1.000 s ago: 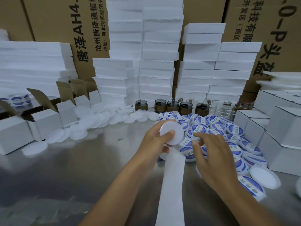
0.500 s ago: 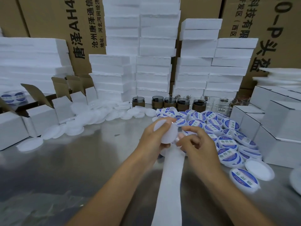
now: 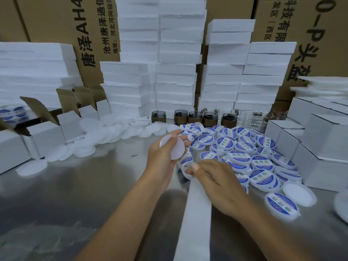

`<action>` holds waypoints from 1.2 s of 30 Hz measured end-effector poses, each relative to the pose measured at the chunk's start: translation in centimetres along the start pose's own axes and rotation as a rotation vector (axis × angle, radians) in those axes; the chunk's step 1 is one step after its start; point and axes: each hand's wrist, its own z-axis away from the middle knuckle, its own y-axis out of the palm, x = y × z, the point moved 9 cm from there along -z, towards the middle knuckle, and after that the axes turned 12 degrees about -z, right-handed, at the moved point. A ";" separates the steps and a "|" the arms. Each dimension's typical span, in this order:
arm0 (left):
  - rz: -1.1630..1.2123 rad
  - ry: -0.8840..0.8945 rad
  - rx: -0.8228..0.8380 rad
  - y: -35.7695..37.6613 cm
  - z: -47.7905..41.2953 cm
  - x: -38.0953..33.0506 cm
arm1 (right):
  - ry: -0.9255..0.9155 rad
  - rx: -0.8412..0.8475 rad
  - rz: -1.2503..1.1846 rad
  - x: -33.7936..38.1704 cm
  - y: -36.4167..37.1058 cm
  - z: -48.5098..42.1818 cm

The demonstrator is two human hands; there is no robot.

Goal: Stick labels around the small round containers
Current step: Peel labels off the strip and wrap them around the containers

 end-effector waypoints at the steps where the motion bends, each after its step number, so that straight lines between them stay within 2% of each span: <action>1: 0.001 0.002 0.000 0.0 0.0 0.0 | 0.028 0.008 0.031 -0.2 0.0 0.0; 5: 0.032 -0.005 -0.002 -0.1 -0.1 -0.1 | 0.133 -0.031 0.149 -0.9 -0.9 -0.4; 10: 0.072 -0.037 -0.026 -0.3 -0.1 0.0 | 0.303 0.051 0.520 -1.8 -0.3 -1.3; 12: 0.079 -0.049 -0.037 -0.4 -0.1 0.1 | 0.306 0.057 0.636 -1.6 0.0 -1.7; 14: 0.093 -0.051 -0.033 -0.5 -0.1 0.1 | 0.250 -0.018 0.647 -1.1 -0.2 -2.1; 16: 0.089 -0.031 -0.023 -0.5 -0.2 -0.1 | 0.202 -0.118 0.545 -0.6 -0.8 -2.3; 17: 0.077 -0.020 -0.021 -0.5 -0.2 -0.2 | 0.214 -0.157 0.413 -0.8 -1.4 -2.3; 20: 0.037 -0.013 -0.027 -0.5 -0.3 -0.2 | 0.411 -0.205 -0.190 -2.7 -2.2 -2.0; 22: -0.028 -0.024 -0.020 -0.3 -0.3 -0.2 | 0.569 -0.166 -0.628 -3.6 -1.1 -1.5; 24: -0.135 -0.061 0.002 0.1 -0.1 0.2 | 0.631 -0.127 -0.918 -3.7 0.0 -1.1; 28: -0.472 -0.152 0.192 1.8 0.8 1.7 | 0.626 -0.120 -1.022 -3.6 0.5 -0.5; 31: -0.489 -0.151 0.321 3.2 1.8 1.8 | 0.634 -0.139 -1.015 -3.8 0.6 0.0; 33: -0.490 -0.117 0.292 3.1 1.7 1.4 | 0.610 -0.131 -1.021 -3.4 0.7 0.3; 36: -0.350 -0.126 0.205 2.5 1.4 1.1 | 0.546 -0.018 -0.989 -1.9 1.3 0.9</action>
